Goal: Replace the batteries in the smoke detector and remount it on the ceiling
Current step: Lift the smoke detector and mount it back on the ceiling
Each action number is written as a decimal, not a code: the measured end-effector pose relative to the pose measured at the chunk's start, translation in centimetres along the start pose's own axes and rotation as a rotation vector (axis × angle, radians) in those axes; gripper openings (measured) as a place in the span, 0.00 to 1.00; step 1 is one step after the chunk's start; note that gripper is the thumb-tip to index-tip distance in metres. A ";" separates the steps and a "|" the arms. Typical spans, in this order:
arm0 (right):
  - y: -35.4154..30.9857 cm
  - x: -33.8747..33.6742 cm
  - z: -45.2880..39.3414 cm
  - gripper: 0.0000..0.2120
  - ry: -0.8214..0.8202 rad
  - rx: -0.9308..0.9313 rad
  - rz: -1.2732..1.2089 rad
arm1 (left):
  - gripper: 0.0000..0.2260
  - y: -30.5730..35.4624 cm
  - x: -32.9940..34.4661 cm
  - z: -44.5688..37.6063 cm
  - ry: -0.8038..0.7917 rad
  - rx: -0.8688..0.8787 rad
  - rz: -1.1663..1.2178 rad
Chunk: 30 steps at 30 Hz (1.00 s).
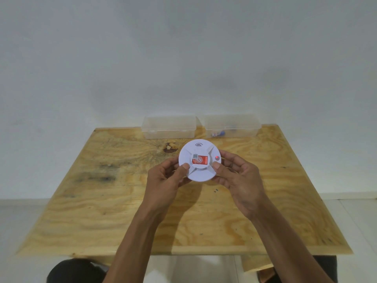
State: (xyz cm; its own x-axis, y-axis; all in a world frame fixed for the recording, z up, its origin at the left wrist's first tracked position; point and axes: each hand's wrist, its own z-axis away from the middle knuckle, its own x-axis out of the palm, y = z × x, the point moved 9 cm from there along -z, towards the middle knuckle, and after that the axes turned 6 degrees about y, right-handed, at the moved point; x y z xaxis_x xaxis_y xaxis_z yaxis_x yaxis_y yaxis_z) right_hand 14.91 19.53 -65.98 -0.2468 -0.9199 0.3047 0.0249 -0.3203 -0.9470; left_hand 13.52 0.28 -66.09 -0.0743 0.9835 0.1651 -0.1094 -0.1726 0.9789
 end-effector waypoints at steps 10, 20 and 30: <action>-0.1 -0.1 0.2 0.21 0.006 -0.007 0.011 | 0.12 0.2 0.0 0.2 -0.002 0.009 -0.006; -0.5 -0.1 0.5 0.19 0.008 -0.010 0.003 | 0.12 0.4 0.1 0.3 0.008 0.004 -0.019; -0.6 0.0 0.6 0.22 0.010 -0.011 0.008 | 0.12 1.0 0.1 0.8 0.007 0.021 -0.029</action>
State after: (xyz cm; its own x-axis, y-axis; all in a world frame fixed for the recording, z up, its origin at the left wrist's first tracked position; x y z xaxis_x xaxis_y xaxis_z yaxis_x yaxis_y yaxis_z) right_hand 15.45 19.60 -65.31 -0.2567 -0.9200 0.2961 0.0166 -0.3105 -0.9504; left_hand 14.21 0.20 -65.01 -0.0784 0.9877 0.1355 -0.0908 -0.1424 0.9856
